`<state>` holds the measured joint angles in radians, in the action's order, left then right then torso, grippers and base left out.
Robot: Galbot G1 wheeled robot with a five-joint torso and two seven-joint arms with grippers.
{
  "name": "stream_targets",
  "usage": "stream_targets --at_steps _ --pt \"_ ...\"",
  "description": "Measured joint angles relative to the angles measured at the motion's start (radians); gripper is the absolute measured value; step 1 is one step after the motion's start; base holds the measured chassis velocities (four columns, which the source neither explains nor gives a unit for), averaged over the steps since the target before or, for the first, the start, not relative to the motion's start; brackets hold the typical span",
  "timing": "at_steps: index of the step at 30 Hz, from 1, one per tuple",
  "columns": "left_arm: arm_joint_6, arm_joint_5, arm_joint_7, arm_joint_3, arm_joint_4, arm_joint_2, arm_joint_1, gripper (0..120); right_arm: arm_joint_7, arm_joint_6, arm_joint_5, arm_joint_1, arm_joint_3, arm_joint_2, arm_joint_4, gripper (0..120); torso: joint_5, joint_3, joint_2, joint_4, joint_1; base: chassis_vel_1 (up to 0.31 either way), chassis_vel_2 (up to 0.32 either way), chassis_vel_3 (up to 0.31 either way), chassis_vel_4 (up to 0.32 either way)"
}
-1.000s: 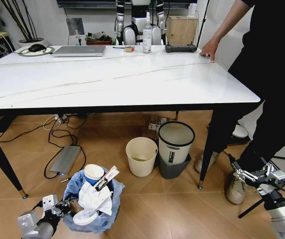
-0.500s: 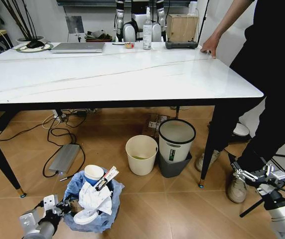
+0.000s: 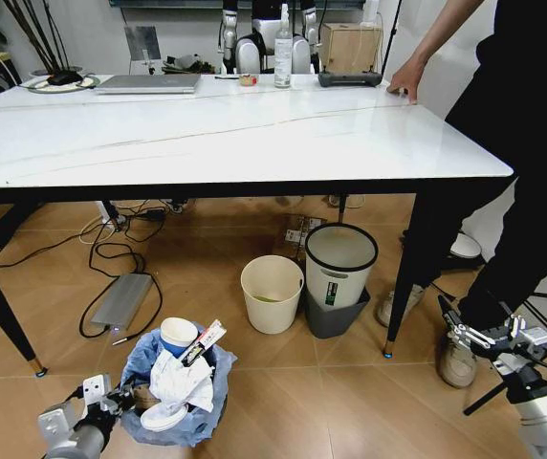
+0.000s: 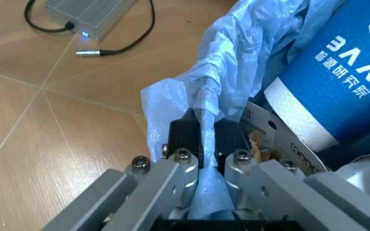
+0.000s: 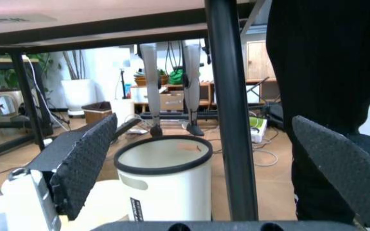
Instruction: Pick up the trash bin and place the trash from the table into it.
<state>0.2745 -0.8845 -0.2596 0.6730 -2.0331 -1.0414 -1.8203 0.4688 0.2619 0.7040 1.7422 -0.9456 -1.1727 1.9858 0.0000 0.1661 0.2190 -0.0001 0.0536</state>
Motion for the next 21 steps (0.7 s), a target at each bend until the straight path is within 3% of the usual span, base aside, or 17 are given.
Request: stream_targets --at_steps 21 --pt "-0.004 0.010 0.003 -0.002 0.003 0.004 0.003 0 0.000 0.000 0.000 0.000 0.000 0.000 0.000 100 0.0000 -0.065 -0.082 0.0000 -0.017 0.000 0.000 0.000 0.000"
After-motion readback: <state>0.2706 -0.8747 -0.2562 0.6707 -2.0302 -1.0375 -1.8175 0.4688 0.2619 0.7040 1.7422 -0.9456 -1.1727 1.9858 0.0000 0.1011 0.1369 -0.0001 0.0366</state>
